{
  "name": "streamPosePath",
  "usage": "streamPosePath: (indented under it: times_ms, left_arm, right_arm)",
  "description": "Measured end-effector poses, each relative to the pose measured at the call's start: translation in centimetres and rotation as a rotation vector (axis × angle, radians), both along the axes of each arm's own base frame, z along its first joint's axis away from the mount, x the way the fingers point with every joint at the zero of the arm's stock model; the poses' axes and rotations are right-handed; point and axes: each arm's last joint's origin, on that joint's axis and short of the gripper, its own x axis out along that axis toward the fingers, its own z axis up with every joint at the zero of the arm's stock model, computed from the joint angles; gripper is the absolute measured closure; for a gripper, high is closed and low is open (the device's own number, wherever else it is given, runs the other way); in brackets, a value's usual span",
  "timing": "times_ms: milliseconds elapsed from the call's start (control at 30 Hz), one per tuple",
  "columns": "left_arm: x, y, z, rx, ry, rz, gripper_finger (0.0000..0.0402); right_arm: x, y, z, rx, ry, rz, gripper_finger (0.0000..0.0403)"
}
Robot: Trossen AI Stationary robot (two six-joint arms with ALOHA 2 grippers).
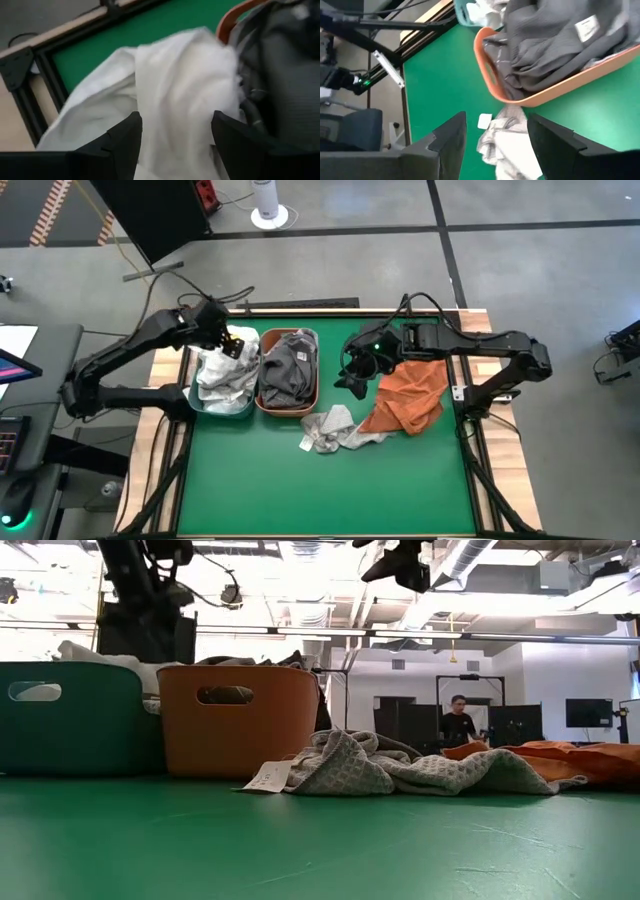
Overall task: Sort towels by color in basket
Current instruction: Put the white towel into the blue bin, then put the light gray towel into the blue bin
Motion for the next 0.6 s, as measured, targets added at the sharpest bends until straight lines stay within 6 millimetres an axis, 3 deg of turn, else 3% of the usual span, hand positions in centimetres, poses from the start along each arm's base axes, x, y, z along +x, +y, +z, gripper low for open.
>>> streamPosePath:
  times_ms: [133,233,400,600]
  left_arm:
    - [-0.4,-0.6,2.0,0.032,-0.074,-0.023,0.0172]
    - [-0.8,-1.1,3.4,0.08,-0.138,-0.042,0.0172]
    - [-1.7,-2.6,5.4,0.15,-0.319,-0.142,0.0172]
    - [-3.2,-4.6,6.7,0.157,-0.469,-0.244,0.0172]
  right_arm:
    - [0.4,1.9,-0.5,-0.031,0.017,0.039,0.0168]
    - [1.5,3.6,-2.3,-0.091,0.08,0.071,0.0168]
    - [4.3,6.1,-7.8,-0.151,0.246,0.091,0.0168]
    - [6.7,7.0,-13.8,-0.079,0.431,0.002,0.0168]
